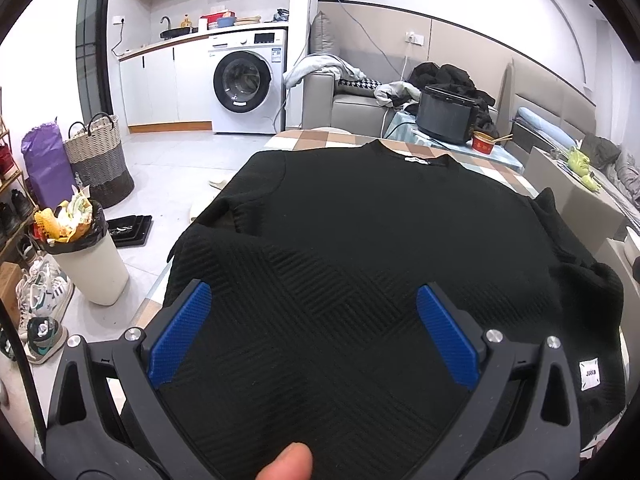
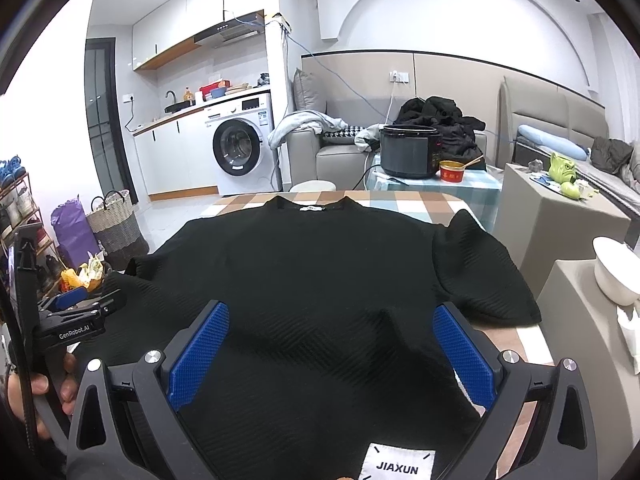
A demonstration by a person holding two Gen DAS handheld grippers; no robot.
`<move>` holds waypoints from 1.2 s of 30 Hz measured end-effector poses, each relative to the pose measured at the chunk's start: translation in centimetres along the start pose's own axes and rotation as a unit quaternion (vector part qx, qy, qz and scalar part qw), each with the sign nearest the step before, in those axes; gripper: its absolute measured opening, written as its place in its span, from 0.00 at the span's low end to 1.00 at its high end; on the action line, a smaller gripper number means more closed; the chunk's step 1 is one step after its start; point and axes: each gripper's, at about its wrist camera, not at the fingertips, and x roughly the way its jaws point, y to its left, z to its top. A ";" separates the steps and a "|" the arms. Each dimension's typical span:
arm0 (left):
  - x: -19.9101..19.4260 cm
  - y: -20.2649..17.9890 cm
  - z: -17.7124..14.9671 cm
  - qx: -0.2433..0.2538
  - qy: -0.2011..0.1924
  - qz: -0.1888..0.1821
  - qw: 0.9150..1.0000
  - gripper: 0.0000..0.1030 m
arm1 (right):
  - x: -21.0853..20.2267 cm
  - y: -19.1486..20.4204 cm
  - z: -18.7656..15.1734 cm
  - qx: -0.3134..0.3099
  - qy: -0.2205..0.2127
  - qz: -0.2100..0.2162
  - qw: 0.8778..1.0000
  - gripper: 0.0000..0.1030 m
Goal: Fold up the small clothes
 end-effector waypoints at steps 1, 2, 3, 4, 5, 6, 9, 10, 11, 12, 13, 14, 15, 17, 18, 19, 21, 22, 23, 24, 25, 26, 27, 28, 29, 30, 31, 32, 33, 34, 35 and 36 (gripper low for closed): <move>0.0 0.0 0.0 0.000 -0.003 -0.001 1.000 0.99 | 0.0 -0.1 -0.1 0.002 -0.002 0.003 1.000 1.00; 0.1 0.1 0.0 0.001 -0.003 -0.002 1.000 0.99 | -0.1 -0.1 -0.1 0.004 -0.005 0.007 1.000 1.00; 0.2 0.1 0.1 0.002 -0.002 -0.003 1.000 0.99 | -0.1 -0.2 -0.1 0.005 -0.006 0.008 1.000 1.00; 0.2 0.1 0.1 0.003 -0.003 -0.004 1.000 0.99 | -0.1 -0.1 -0.1 0.005 -0.006 0.008 1.000 1.00; 0.2 0.2 0.1 0.003 -0.005 -0.004 1.000 0.99 | -0.1 -0.1 -0.1 0.005 -0.005 0.008 1.000 1.00; 0.1 0.1 0.1 0.005 -0.008 -0.001 1.000 0.99 | -0.1 -0.1 -0.1 0.004 -0.003 0.011 1.000 1.00; -0.2 -0.2 0.2 0.014 -0.015 0.006 1.000 0.99 | 0.2 -0.3 0.0 0.010 0.006 0.023 1.000 1.00; -0.2 -0.3 0.2 0.016 -0.016 0.002 1.000 0.99 | 0.3 -0.3 -0.1 0.012 0.008 0.024 1.000 1.00; -0.2 -0.4 0.2 0.019 -0.015 0.001 1.000 0.99 | 0.4 -0.3 0.0 0.013 0.010 0.026 1.000 1.00; -0.3 -0.5 0.2 0.021 -0.015 0.001 1.000 0.99 | 0.5 -0.3 -0.1 0.013 0.011 0.027 0.999 1.00; -0.3 -0.6 0.1 0.025 -0.015 0.000 1.000 0.99 | 0.6 -0.2 0.0 0.014 0.012 0.028 0.999 1.00; -0.3 -0.7 0.1 0.028 -0.014 0.000 1.000 0.99 | 0.7 -0.2 0.0 0.014 0.014 0.030 0.999 1.00; -0.4 -0.7 0.0 0.030 -0.015 -0.001 0.999 0.99 | 0.8 -0.2 0.0 0.014 0.014 0.030 0.999 1.00; -0.5 -0.8 -0.1 0.032 -0.010 -0.006 0.999 0.99 | 0.9 0.0 0.1 0.011 0.013 0.025 1.000 1.00; -0.6 -0.9 -0.2 0.033 -0.010 -0.009 0.999 0.99 | 1.1 0.0 0.1 0.008 0.013 0.021 1.000 1.00; -0.7 -0.9 -0.2 0.033 -0.011 -0.009 0.999 0.99 | 1.2 0.1 0.1 0.008 0.014 0.018 1.000 1.00; -0.9 -1.0 -0.2 0.035 -0.012 -0.007 0.999 0.99 | 1.5 0.2 0.0 0.006 0.016 0.013 1.000 1.00; -0.9 -1.0 -0.2 0.036 -0.012 -0.007 0.999 0.99 | 1.4 0.1 -0.2 0.006 0.016 0.012 1.000 1.00; -1.0 -1.0 -0.2 0.035 -0.013 -0.007 0.999 0.99 | 1.2 0.2 -0.3 0.008 0.017 0.010 1.000 1.00; -1.1 -1.0 -0.2 0.035 -0.015 -0.007 0.999 0.99 | 1.2 0.2 -0.3 0.010 0.017 0.010 1.000 1.00; -1.2 -1.0 -0.2 0.035 -0.017 -0.006 0.999 0.99 | 1.2 0.0 -0.4 0.013 0.015 0.010 1.000 1.00; -1.4 -1.0 -0.2 0.035 -0.019 -0.006 0.999 0.99 | 1.2 -0.2 -0.4 0.017 0.015 0.010 1.000 1.00; -1.5 -1.0 -0.2 0.035 -0.020 -0.006 0.999 0.99 | 1.1 -0.3 -0.5 0.020 0.017 0.011 1.000 1.00; -1.7 -1.0 -0.1 0.035 -0.023 -0.006 0.999 0.99 | 1.1 -0.5 -0.6 0.023 0.019 0.015 0.999 1.00; -1.8 -1.0 -0.1 0.035 -0.025 -0.007 0.999 0.99 | 1.1 -0.7 -0.6 0.026 0.022 0.017 0.999 1.00; -2.0 -1.0 -0.1 0.035 -0.027 -0.007 0.999 0.99 | 1.2 -0.8 -0.6 0.030 0.026 0.017 0.999 1.00; -2.1 -1.0 0.0 0.035 -0.027 -0.007 0.999 0.99 | 1.2 -1.0 -0.7 0.033 0.026 0.017 0.999 1.00; -2.3 -0.9 0.0 0.035 -0.028 -0.007 0.999 0.99 | 1.1 -1.1 -0.7 0.037 0.026 0.017 0.999 1.00; -2.3 -0.9 0.0 0.035 -0.028 -0.005 0.999 0.99 | 1.0 -1.1 -0.7 0.039 0.026 0.017 0.999 1.00; -2.4 -0.8 0.0 0.036 -0.028 -0.004 0.999 0.99 | 1.0 -1.1 -0.7 0.040 0.025 0.017 0.999 1.00; -2.5 -0.8 0.0 0.035 -0.028 -0.004 0.999 0.99 | 0.9 -1.1 -0.7 0.039 0.024 0.015 0.999 1.00; -2.5 -0.8 0.1 0.035 -0.027 -0.003 0.999 0.99 | 0.9 -1.0 -0.7 0.037 0.022 0.011 0.999 1.00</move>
